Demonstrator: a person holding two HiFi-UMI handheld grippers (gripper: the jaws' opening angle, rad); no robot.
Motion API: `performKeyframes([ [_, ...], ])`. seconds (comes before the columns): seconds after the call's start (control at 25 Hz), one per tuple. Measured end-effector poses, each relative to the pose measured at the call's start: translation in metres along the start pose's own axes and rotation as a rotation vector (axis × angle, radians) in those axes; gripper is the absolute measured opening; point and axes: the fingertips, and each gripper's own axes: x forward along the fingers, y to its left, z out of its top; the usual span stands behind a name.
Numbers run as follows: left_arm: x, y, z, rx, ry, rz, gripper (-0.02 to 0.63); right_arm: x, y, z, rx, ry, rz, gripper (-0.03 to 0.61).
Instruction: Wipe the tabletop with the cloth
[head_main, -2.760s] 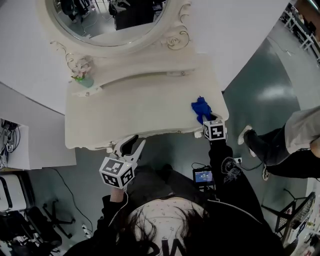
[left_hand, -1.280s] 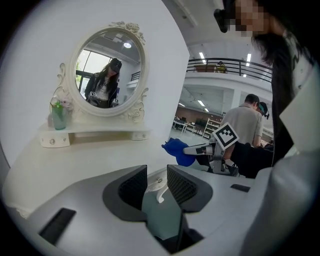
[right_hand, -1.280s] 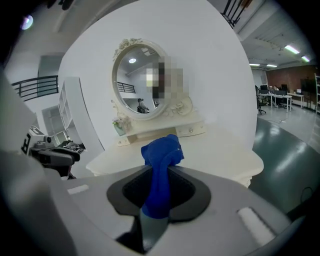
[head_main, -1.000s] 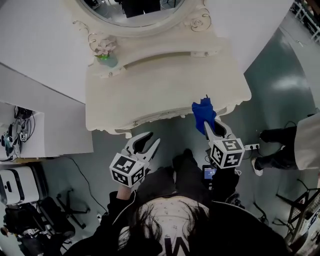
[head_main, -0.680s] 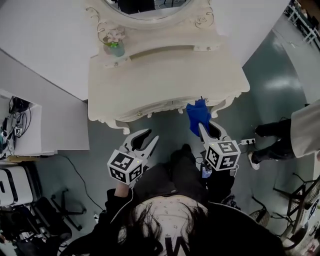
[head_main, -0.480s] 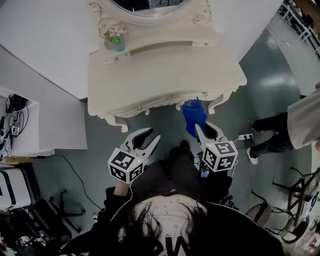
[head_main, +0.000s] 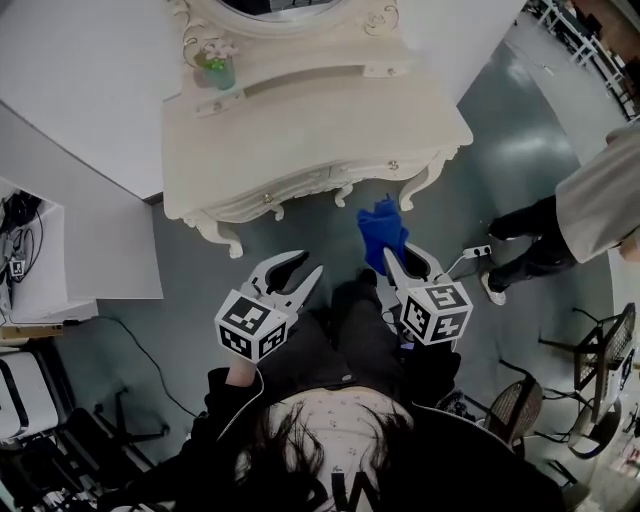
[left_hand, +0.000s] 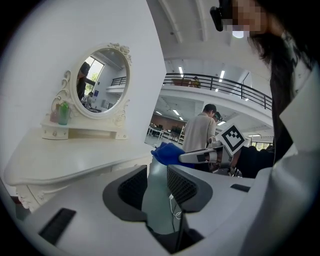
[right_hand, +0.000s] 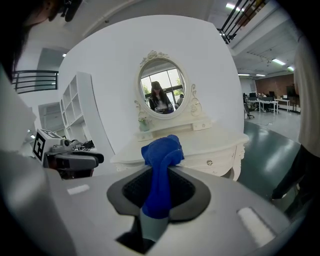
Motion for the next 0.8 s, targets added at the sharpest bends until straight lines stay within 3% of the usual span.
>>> performKeyframes([
  [0.8, 0.019, -0.038, -0.011, 0.074, 0.047, -0.106, 0.124, -0.043, -0.012, -0.013, 0.035, -0.026, -0.031, 0.086],
])
